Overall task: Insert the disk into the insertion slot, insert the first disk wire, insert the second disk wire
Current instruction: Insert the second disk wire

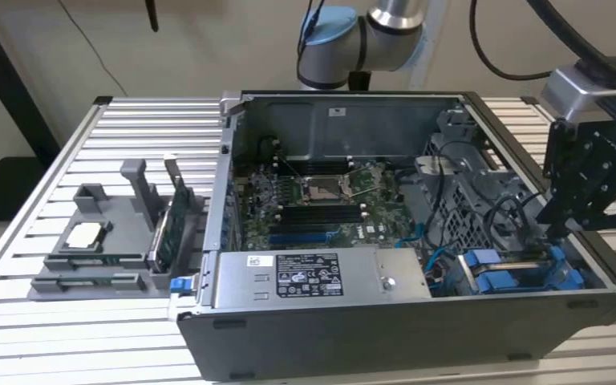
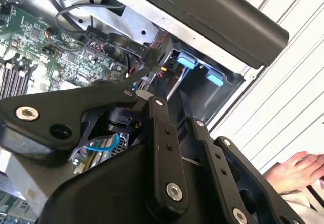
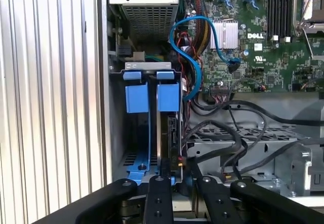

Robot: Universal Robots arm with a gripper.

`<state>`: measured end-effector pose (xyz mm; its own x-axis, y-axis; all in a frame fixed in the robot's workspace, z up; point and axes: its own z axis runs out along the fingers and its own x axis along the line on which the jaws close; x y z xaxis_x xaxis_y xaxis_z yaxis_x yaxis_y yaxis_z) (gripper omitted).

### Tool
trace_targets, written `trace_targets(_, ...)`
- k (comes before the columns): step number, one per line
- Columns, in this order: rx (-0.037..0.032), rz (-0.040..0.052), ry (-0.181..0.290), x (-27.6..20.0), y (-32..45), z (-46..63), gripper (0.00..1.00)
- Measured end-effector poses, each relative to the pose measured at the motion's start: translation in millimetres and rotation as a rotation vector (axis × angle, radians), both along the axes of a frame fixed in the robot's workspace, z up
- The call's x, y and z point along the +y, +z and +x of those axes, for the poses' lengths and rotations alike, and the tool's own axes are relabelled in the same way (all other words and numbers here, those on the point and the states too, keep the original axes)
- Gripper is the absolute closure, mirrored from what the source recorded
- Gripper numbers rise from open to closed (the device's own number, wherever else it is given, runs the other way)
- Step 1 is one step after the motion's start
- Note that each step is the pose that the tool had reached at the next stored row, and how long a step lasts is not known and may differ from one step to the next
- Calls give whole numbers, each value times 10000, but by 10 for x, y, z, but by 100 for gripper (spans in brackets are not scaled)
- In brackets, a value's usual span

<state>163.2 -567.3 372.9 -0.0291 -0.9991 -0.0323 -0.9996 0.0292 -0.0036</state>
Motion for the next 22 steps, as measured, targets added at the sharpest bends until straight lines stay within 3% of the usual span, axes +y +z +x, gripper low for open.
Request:
trace_targets(10,0,0,0,0,165,0,73)
trace_targets(22,0,-2,-1,0,210,-1,73)
